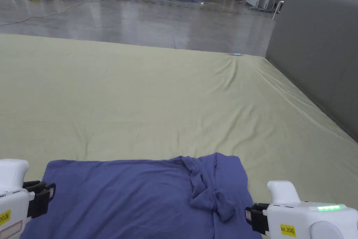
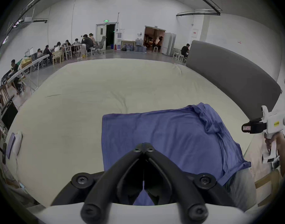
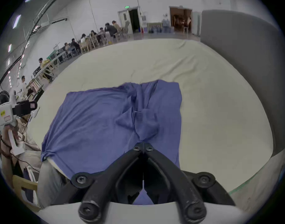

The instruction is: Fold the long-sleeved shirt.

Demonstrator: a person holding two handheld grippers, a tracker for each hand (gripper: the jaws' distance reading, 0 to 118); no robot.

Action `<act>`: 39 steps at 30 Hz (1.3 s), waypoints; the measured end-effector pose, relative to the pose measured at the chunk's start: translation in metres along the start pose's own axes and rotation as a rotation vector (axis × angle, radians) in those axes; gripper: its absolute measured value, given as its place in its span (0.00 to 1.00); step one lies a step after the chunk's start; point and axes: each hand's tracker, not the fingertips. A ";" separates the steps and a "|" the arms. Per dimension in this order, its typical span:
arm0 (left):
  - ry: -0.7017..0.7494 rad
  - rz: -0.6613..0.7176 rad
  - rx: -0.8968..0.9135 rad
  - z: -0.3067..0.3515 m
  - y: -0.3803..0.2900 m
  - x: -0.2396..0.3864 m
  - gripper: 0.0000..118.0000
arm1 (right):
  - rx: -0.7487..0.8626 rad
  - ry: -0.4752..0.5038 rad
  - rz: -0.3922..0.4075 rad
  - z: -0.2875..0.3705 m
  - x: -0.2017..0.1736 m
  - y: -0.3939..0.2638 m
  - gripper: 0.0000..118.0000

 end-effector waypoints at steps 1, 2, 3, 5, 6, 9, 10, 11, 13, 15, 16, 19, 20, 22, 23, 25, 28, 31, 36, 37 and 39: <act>-0.001 0.000 -0.004 -0.005 0.002 -0.001 0.00 | 0.011 -0.022 0.007 -0.005 -0.001 0.009 0.00; -0.002 0.003 -0.010 -0.010 0.006 -0.001 0.00 | 0.023 -0.032 0.018 -0.011 0.000 0.023 0.00; -0.004 0.006 -0.013 -0.013 0.008 -0.001 0.00 | 0.032 -0.027 0.025 -0.016 0.001 0.037 0.00; -0.009 0.004 -0.007 -0.022 0.016 -0.002 0.00 | 0.050 -0.018 0.011 -0.037 0.001 0.073 0.00; -0.009 0.002 -0.007 -0.027 0.019 -0.002 0.00 | 0.053 -0.015 0.007 -0.049 0.002 0.089 0.00; 0.002 0.017 -0.012 -0.047 0.028 -0.006 0.00 | 0.025 -0.031 -0.009 -0.100 0.007 0.142 0.34; 0.008 0.027 -0.022 -0.055 0.032 -0.008 0.00 | 0.004 -0.033 -0.010 -0.122 0.009 0.157 0.70; 0.019 0.039 -0.024 -0.062 0.034 -0.010 0.00 | -0.027 -0.058 -0.015 -0.142 0.011 0.170 0.77; 0.024 0.054 -0.027 -0.075 0.039 -0.015 0.00 | -0.079 -0.121 -0.058 -0.177 0.018 0.186 0.73; 0.030 0.069 -0.039 -0.086 0.044 -0.020 0.00 | -0.144 -0.090 -0.093 -0.206 0.023 0.195 0.73; 0.038 0.068 -0.044 -0.092 0.046 -0.022 0.00 | -0.161 -0.077 -0.111 -0.220 0.028 0.196 0.73; 0.060 0.066 -0.057 -0.107 0.052 -0.028 0.00 | -0.216 -0.131 -0.107 -0.247 0.026 0.197 0.48; 0.061 0.074 -0.061 -0.112 0.054 -0.031 0.00 | -0.235 -0.175 -0.080 -0.252 0.024 0.195 0.36; 0.077 0.082 -0.067 -0.126 0.058 -0.039 0.00 | -0.242 -0.185 -0.013 -0.257 0.019 0.190 0.31; 0.092 0.079 -0.065 -0.131 0.060 -0.041 0.00 | -0.234 -0.192 0.015 -0.254 0.015 0.190 0.24; 0.197 0.042 -0.057 -0.143 0.067 -0.046 0.17 | -0.230 -0.165 0.044 -0.249 0.006 0.188 0.04; 0.205 0.102 -0.098 -0.170 0.079 -0.064 0.90 | -0.230 -0.192 0.069 -0.255 0.002 0.186 0.04; 0.258 0.100 -0.152 -0.198 0.088 -0.075 0.88 | -0.230 -0.191 0.036 -0.257 0.005 0.186 0.04; 0.301 0.128 -0.331 -0.245 0.077 -0.084 0.79 | -0.230 -0.184 0.029 -0.256 0.006 0.186 0.04; 0.266 0.153 -0.341 -0.250 0.070 -0.084 0.67 | -0.230 -0.184 0.027 -0.257 0.006 0.186 0.04; 0.301 0.139 -0.322 -0.254 0.061 -0.079 0.60 | -0.228 -0.187 0.031 -0.256 0.005 0.185 0.04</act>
